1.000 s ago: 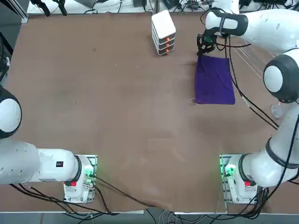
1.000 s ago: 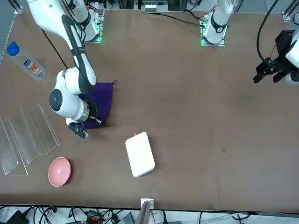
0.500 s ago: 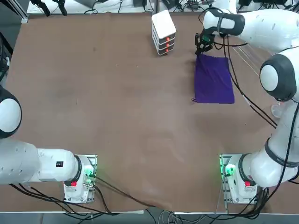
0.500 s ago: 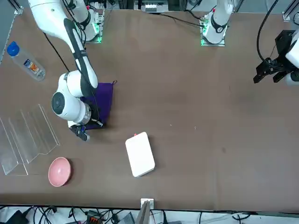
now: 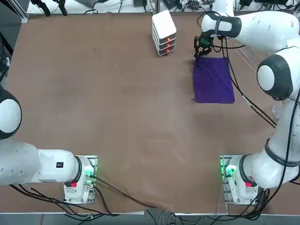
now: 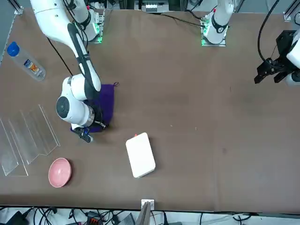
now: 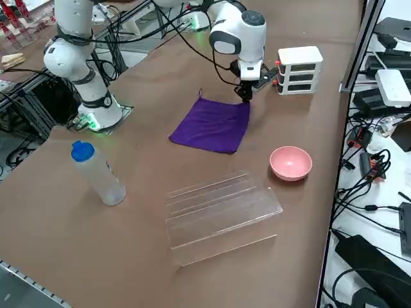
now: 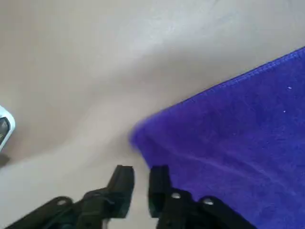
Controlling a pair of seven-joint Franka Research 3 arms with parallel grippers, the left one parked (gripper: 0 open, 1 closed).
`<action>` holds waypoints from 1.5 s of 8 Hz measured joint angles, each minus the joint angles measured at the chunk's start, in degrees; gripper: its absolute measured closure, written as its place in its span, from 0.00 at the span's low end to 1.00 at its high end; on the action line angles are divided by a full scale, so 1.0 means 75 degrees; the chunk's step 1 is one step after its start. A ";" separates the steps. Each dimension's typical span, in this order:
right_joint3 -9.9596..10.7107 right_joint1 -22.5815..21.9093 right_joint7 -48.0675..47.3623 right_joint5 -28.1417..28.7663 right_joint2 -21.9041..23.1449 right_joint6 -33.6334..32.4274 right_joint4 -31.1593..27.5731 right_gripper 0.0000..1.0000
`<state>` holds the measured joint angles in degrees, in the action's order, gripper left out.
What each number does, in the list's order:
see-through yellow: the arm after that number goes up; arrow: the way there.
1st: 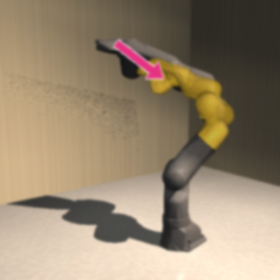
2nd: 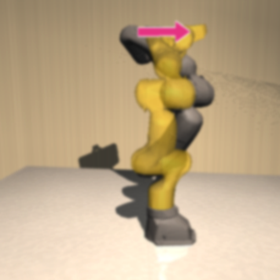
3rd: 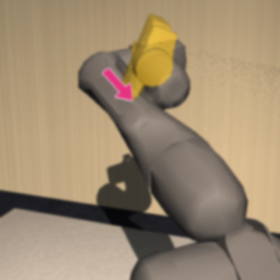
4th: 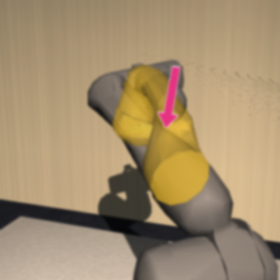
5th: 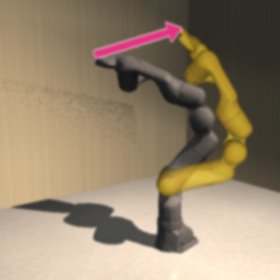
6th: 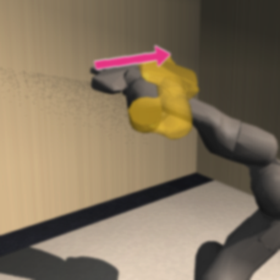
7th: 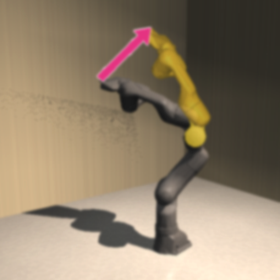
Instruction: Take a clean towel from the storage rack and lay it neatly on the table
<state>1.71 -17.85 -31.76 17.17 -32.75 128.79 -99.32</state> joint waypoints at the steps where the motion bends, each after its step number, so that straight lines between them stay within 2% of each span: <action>1: 0.0006 -0.0021 0.0000 0.0000 0.0006 -0.0039 0.0060 0.56; 2: 0.0036 -0.0021 0.0000 -0.0010 0.0029 -0.0255 0.0168 0.38; 4: 0.0248 -0.0001 0.0029 -0.0389 0.0281 -0.1425 0.0628 0.03; 6: 0.0527 0.0105 0.0528 -0.0953 0.0780 -0.2992 0.1187 0.00; 9: 0.0852 0.0548 0.2151 -0.1471 0.1381 -0.5280 0.2179 0.00; 11: 0.0933 0.1169 0.3453 -0.1547 0.1648 -0.6192 0.2904 0.00; 12: 0.0908 0.1482 0.4179 -0.1757 0.2020 -0.6363 0.2953 0.00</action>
<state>8.52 -6.73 -0.42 3.99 -17.60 81.07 -77.17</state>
